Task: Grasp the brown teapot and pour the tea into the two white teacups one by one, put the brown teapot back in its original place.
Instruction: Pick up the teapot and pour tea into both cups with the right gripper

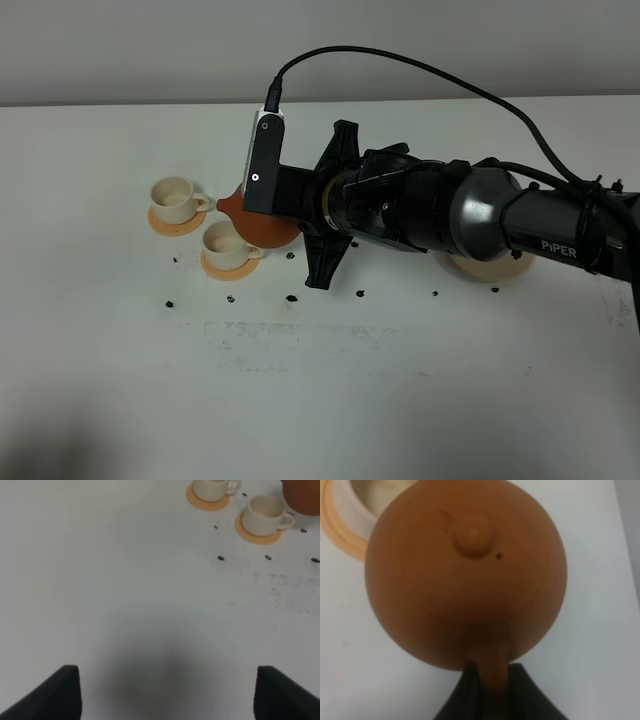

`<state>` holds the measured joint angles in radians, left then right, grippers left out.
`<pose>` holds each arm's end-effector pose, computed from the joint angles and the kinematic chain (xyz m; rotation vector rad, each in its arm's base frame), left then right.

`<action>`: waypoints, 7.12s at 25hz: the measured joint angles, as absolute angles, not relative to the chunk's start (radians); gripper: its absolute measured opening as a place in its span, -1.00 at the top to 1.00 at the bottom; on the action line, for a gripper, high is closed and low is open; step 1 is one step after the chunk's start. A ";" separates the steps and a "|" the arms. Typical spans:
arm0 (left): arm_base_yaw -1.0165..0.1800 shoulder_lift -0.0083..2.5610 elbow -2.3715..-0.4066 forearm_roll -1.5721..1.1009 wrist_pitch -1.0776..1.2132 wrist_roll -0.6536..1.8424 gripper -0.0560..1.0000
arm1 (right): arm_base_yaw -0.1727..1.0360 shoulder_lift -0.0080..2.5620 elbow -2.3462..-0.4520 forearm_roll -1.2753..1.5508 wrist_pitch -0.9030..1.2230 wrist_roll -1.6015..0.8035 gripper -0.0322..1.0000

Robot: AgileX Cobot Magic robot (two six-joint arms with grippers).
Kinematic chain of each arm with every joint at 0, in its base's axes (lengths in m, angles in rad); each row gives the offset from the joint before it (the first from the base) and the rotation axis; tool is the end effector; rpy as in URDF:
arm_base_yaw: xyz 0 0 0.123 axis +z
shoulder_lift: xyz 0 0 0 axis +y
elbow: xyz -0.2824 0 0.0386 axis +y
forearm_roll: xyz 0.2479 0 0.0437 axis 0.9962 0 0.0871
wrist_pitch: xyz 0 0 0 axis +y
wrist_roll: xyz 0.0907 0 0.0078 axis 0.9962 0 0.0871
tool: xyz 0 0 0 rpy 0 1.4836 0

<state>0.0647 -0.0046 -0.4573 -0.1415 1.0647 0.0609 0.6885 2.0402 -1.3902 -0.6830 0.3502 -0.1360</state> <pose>-0.0007 -0.0113 0.2656 -0.0003 2.0792 -0.0941 0.3564 0.2676 0.1760 -1.5438 1.8457 -0.3092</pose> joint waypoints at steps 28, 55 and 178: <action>0.065 -0.005 -0.457 -0.142 1.065 0.061 -0.38 | 0.689 2.070 -1.390 -1.103 0.323 -0.111 0.77; 0.065 -0.005 -0.457 -0.142 1.065 0.060 -0.38 | 0.689 2.070 -1.390 -1.208 0.320 -0.111 0.77; 0.065 -0.005 -0.457 -0.142 1.065 0.061 -0.38 | 0.688 1.936 -1.325 -0.227 0.583 -0.085 0.77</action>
<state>0.0647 -0.0046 -0.4573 -0.1415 1.0647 0.0609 0.6876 1.9358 -1.3247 -0.2268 0.5825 -0.0846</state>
